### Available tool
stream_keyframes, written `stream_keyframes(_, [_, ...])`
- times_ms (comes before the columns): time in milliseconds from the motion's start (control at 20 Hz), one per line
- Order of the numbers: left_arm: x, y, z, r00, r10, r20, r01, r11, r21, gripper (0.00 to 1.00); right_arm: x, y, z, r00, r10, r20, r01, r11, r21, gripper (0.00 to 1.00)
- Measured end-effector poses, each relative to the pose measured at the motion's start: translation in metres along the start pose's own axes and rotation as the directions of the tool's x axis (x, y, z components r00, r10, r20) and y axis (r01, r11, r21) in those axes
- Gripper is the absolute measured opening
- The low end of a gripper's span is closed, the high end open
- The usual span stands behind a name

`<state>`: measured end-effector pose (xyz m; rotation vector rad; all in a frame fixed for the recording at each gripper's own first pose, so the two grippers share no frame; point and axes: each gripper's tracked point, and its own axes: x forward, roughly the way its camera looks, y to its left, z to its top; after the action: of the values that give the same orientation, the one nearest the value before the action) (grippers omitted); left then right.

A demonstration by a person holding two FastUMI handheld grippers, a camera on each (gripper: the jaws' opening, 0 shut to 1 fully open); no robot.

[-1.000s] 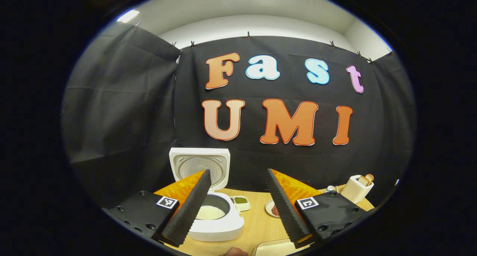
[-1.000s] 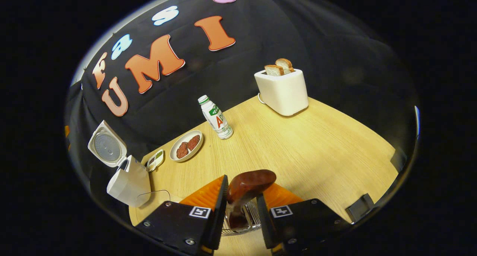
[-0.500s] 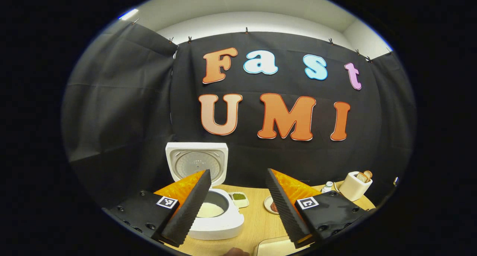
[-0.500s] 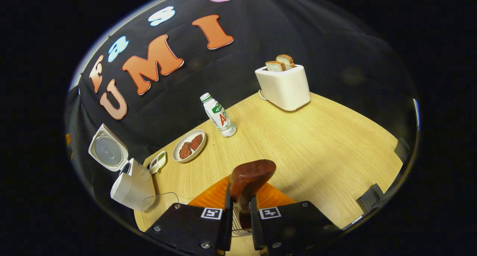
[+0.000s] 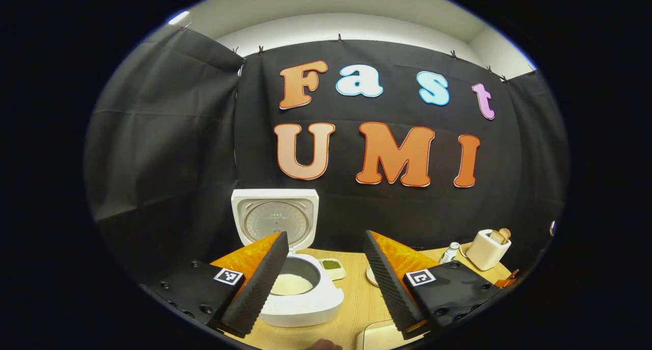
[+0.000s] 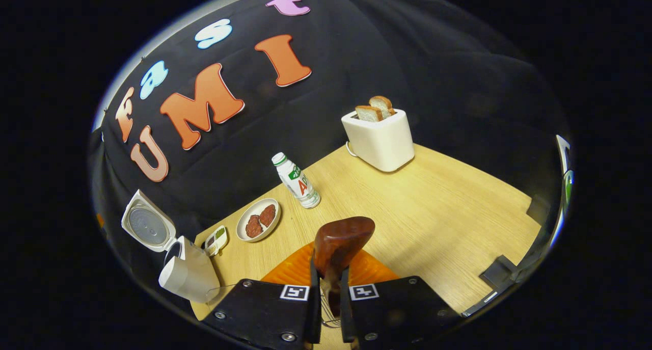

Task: Close the left gripper, press the button to open the rice cooker; take a wooden spoon from the chopstick holder with the right hand, scoop a spoonful of rice and pour it into the rice cooker, then put the wooden spoon back into the chopstick holder.

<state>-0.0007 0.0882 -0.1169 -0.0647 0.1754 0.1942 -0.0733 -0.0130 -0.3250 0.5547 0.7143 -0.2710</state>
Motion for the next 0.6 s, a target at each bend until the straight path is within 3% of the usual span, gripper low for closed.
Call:
stream_keyframes(300, [-0.003,0.014,-0.008,1.0,-0.002,-0.001,0.002,1.0,-0.017,1.0,-0.026,0.046,0.025,0.996,0.057,0.064,-0.055,0.998,-0.026,0.14])
stream_keyframes(500, [-0.003,0.02,-0.014,1.0,-0.003,-0.006,0.003,1.0,0.018,1.0,-0.034,0.091,0.017,0.99,0.13,0.059,-0.126,0.989,-0.075,0.15])
stream_keyframes(550, [-0.004,0.021,-0.016,1.0,-0.006,-0.011,0.006,1.0,0.022,1.0,-0.035,0.102,0.012,0.988,0.148,0.052,-0.143,0.985,-0.097,0.1])
stream_keyframes(600, [-0.005,0.022,-0.019,1.0,-0.011,-0.017,0.011,1.0,0.027,1.0,-0.035,0.113,0.007,0.985,0.165,0.046,-0.159,0.98,-0.12,0.15])
